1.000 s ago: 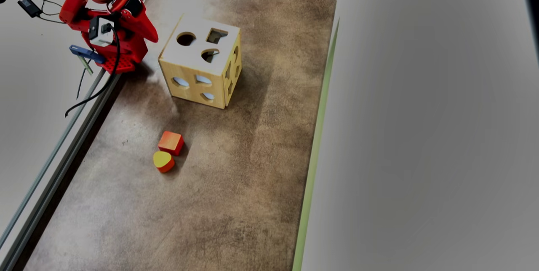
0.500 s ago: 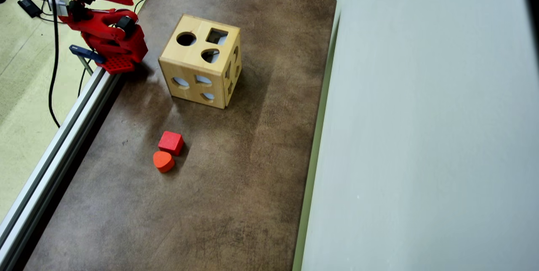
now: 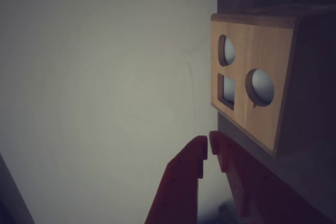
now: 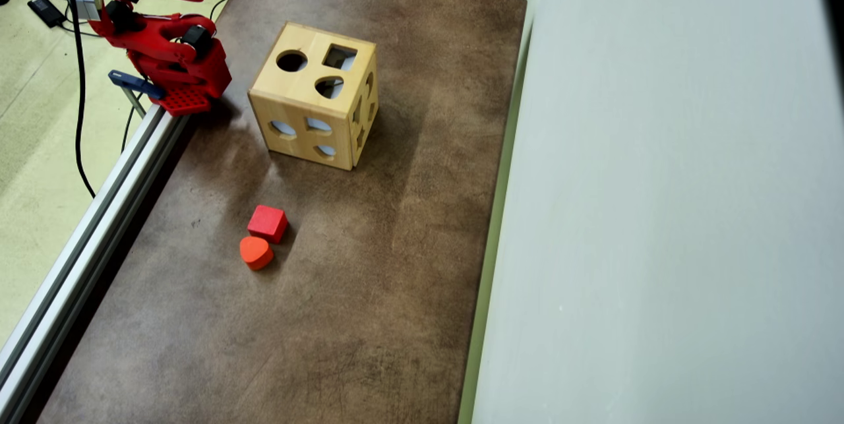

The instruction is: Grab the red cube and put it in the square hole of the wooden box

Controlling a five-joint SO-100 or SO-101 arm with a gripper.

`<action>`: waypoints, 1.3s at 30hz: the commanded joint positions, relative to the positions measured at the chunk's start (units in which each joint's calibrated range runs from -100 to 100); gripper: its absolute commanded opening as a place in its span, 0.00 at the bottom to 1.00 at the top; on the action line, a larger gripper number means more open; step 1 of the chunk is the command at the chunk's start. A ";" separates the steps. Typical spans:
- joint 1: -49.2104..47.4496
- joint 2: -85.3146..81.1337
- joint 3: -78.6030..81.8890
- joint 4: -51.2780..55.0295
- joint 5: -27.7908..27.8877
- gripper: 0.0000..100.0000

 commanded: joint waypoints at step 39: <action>45.45 58.69 -8.75 -25.96 0.59 0.02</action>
